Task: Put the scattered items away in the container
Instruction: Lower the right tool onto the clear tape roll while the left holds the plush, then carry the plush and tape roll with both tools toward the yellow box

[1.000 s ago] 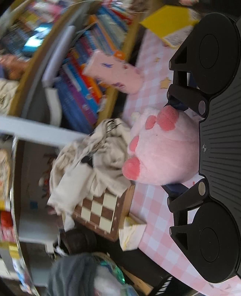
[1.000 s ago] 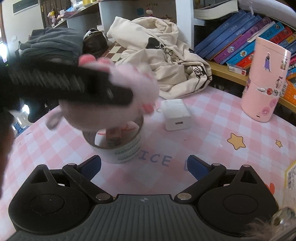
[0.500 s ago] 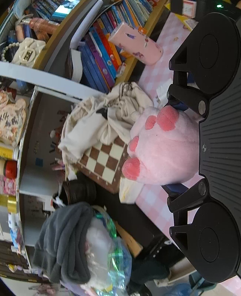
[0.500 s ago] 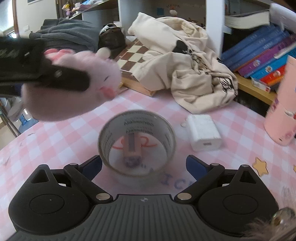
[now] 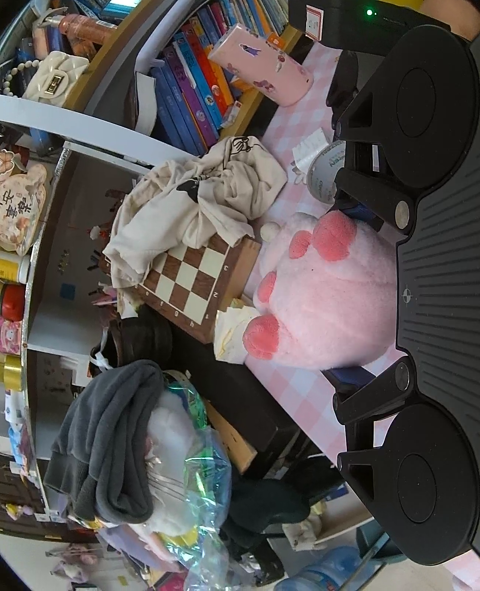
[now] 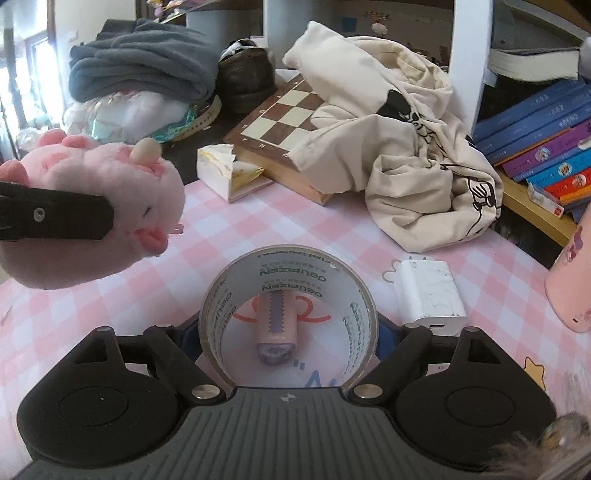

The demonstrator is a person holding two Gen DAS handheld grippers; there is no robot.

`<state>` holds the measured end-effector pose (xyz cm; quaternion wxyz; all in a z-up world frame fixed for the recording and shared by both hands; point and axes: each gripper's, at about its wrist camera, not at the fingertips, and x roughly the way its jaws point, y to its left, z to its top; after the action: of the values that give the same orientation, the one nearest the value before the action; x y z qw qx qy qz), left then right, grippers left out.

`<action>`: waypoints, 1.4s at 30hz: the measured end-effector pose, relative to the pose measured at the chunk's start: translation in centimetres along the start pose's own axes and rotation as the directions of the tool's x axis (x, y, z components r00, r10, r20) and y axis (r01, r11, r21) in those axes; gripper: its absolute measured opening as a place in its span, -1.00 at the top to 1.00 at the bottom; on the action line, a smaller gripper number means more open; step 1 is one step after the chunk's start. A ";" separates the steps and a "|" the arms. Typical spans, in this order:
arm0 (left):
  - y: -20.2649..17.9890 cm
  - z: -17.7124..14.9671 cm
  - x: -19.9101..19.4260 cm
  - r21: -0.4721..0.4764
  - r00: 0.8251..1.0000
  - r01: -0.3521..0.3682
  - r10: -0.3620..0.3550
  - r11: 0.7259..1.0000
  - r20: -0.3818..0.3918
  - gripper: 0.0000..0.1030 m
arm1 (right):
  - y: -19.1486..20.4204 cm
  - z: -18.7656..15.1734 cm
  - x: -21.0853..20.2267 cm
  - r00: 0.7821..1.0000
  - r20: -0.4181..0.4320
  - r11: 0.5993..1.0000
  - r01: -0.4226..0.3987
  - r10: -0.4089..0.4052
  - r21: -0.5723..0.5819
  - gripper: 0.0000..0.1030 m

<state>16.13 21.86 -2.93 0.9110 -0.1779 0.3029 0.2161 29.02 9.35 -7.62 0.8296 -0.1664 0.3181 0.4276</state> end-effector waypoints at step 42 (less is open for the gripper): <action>0.5 -6.3 -11.8 0.053 0.982 0.191 -0.189 0.980 -0.027 -0.38 | 5.5 -8.1 -17.9 0.993 0.000 0.982 0.115 -0.116 0.150 -0.62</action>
<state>4.33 15.99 -0.34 0.9287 -0.1829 0.3002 0.1177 13.65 -2.76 -1.65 0.8646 -0.1196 0.3354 0.3544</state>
